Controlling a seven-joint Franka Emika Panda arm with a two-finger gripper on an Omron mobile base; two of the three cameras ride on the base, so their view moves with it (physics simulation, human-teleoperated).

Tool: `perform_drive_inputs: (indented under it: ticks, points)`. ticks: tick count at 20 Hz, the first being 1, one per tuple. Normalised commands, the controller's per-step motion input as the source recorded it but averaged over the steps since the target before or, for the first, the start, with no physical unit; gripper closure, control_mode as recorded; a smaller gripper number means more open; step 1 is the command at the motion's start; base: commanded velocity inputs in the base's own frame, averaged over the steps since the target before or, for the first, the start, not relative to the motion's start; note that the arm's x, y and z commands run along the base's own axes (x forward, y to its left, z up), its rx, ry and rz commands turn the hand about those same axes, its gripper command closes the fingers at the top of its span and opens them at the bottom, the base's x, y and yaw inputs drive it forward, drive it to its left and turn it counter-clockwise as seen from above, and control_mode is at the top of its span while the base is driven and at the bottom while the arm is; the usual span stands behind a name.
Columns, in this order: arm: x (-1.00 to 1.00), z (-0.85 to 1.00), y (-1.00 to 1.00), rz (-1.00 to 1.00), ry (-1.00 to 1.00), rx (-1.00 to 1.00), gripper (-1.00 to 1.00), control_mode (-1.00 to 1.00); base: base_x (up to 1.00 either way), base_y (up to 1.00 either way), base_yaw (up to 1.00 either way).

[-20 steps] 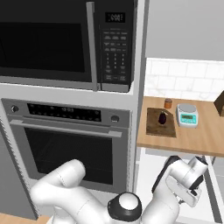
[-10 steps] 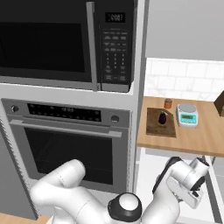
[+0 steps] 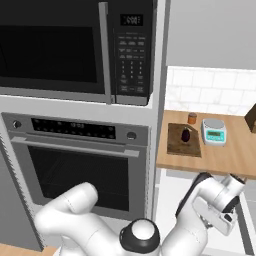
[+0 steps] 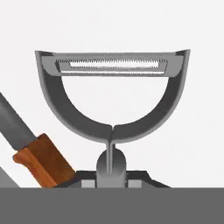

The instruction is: Place the appropriate cutting tool for cutting the eggplant skin on the cutting board.

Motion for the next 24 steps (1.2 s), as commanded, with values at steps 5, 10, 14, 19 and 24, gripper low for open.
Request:
perform_drive_inputs:
  ticks: [5,10,14,19,24]
  points:
    - [-0.46,1.00,0.03,0.00,0.00,0.00,1.00,-1.00,0.00,0.00,0.00]
    - [-0.37,0.98,0.46,0.02,-0.03,0.00,1.00,-1.00,0.00,0.00,0.00]
    - [0.00,0.72,0.24,0.11,-0.23,0.00,1.00,-1.00,0.00,0.00,0.00]
    - [0.00,0.79,0.20,0.14,-0.25,0.00,1.00,-1.00,0.00,0.00,0.00]
    - [0.09,0.15,0.16,0.15,-0.35,0.00,1.00,-1.00,0.00,0.00,0.00]
